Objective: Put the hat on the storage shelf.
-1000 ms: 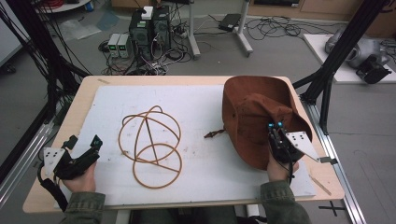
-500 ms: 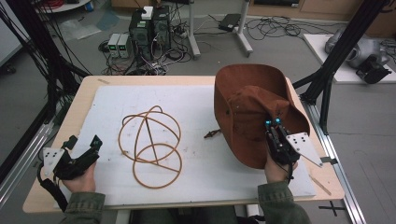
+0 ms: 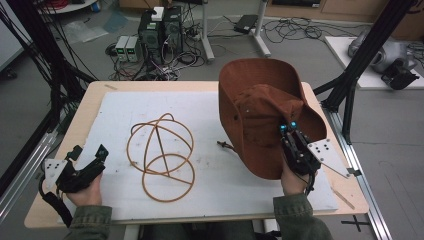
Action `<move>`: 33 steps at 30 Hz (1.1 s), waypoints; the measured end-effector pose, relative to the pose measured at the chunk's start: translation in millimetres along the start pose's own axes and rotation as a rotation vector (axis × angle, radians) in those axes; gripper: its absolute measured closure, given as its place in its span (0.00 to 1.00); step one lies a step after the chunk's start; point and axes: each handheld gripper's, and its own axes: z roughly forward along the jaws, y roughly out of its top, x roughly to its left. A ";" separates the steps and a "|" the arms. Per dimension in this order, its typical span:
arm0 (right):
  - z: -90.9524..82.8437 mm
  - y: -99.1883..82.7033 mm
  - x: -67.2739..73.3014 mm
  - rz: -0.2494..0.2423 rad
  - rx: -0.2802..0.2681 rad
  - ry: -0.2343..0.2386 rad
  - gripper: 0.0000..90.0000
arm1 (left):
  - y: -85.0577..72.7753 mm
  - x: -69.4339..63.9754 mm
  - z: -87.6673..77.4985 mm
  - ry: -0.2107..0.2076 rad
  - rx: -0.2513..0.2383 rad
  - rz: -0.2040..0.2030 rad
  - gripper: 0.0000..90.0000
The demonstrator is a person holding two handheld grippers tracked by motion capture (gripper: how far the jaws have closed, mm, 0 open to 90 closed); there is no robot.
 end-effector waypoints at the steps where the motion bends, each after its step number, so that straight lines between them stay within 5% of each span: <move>1: 2.3 3.2 1.6 0.010 -0.010 0.011 0.98 | -0.1 -0.2 0.4 -0.001 -0.001 0.000 0.18; 19: 22.5 34.3 16.1 0.033 -0.081 0.116 0.98 | -0.4 -0.7 2.6 -0.008 0.001 0.000 0.18; 27: 32.8 42.6 29.6 0.039 -0.092 0.214 0.98 | -0.2 -0.1 2.4 -0.008 0.001 -0.008 0.18; 33: 41.4 50.5 41.8 0.089 -0.105 0.287 0.98 | 0.1 0.3 1.3 -0.009 -0.002 -0.015 0.18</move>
